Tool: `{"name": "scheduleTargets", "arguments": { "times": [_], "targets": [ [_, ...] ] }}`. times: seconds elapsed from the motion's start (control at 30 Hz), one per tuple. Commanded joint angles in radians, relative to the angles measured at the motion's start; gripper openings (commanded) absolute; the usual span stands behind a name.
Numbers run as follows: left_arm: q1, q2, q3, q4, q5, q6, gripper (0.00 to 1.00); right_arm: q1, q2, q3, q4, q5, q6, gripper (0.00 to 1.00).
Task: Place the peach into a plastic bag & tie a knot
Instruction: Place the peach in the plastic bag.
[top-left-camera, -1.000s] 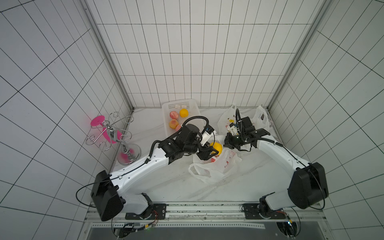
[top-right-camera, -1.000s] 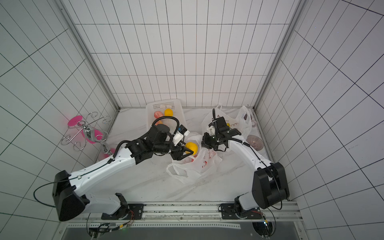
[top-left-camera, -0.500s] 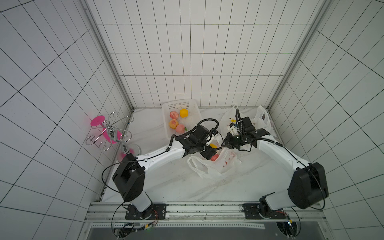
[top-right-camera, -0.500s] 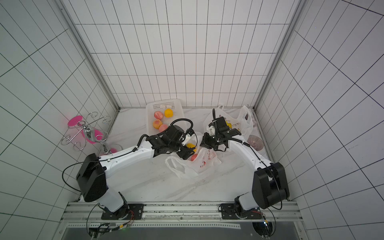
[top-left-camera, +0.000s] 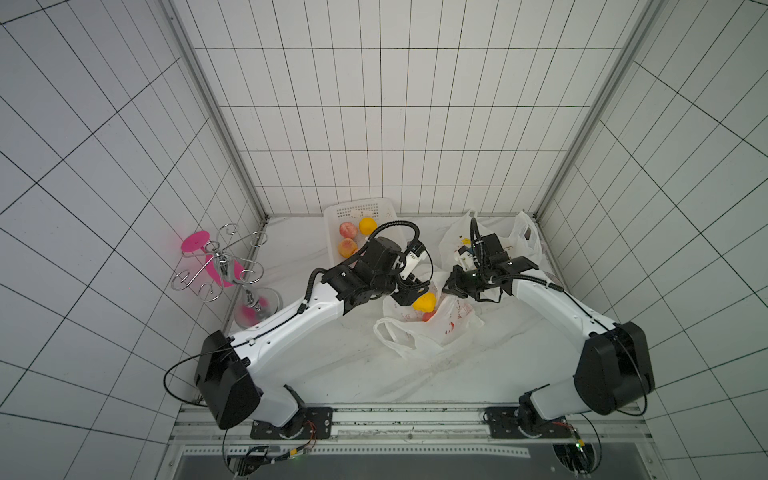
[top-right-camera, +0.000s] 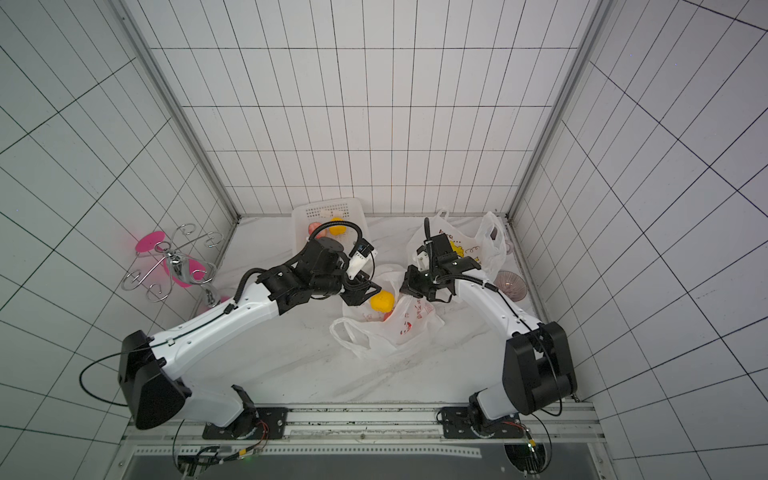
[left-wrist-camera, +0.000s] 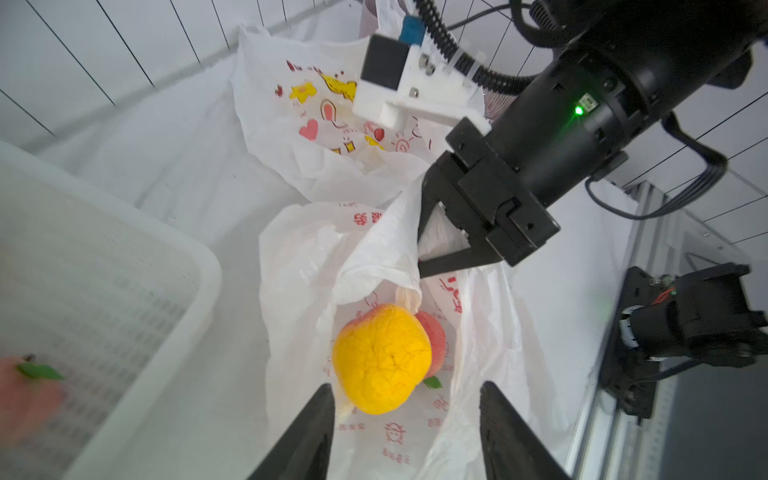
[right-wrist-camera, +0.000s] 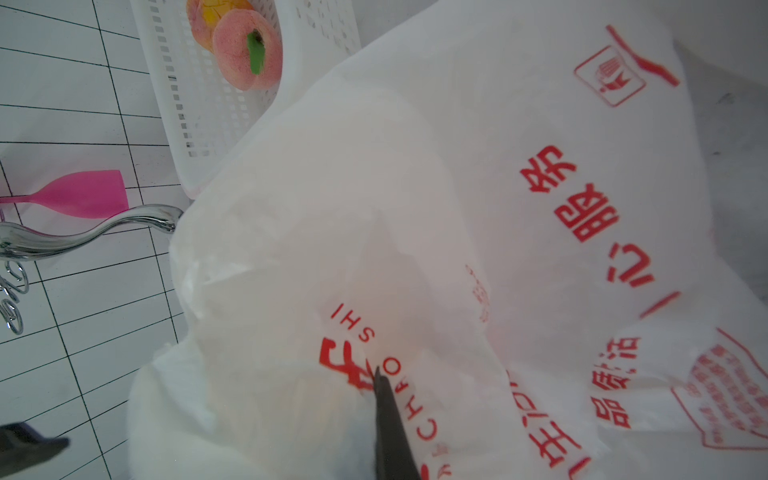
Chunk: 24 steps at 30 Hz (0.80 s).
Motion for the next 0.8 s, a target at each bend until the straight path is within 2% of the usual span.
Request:
{"name": "scheduleTargets", "arguments": {
  "times": [0.0, 0.07, 0.17, 0.37, 0.5, 0.63, 0.7, 0.77],
  "targets": [
    [0.002, -0.023, -0.065, -0.073, 0.065, 0.022, 0.42, -0.002, 0.014, 0.074, 0.011, -0.011, 0.004, 0.00],
    [-0.005, -0.028, -0.121, -0.019, 0.082, 0.004, 0.38, -0.001, 0.019, 0.078, 0.012, -0.014, 0.002, 0.00],
    [-0.016, -0.006, -0.124, 0.026, 0.087, -0.022, 0.34, -0.002, 0.024, 0.084, 0.013, -0.016, 0.002, 0.00],
    [-0.015, 0.123, -0.062, 0.095, 0.075, -0.037, 0.31, -0.002, 0.014, 0.073, 0.020, -0.014, 0.006, 0.00],
    [-0.017, 0.225, 0.015, 0.074, 0.061, 0.011, 0.30, -0.002, 0.014, 0.074, 0.025, -0.014, 0.008, 0.00],
    [-0.009, 0.293, 0.130, -0.009, -0.066, 0.048, 0.28, -0.001, 0.018, 0.069, 0.041, -0.017, 0.017, 0.00],
    [0.002, 0.279, 0.156, 0.009, -0.137, 0.021, 0.28, -0.001, 0.019, 0.065, 0.048, -0.019, 0.020, 0.00],
    [0.004, 0.234, 0.153, 0.053, -0.139, 0.002, 0.31, -0.001, 0.019, 0.063, 0.050, -0.018, 0.023, 0.00]
  ]
}}
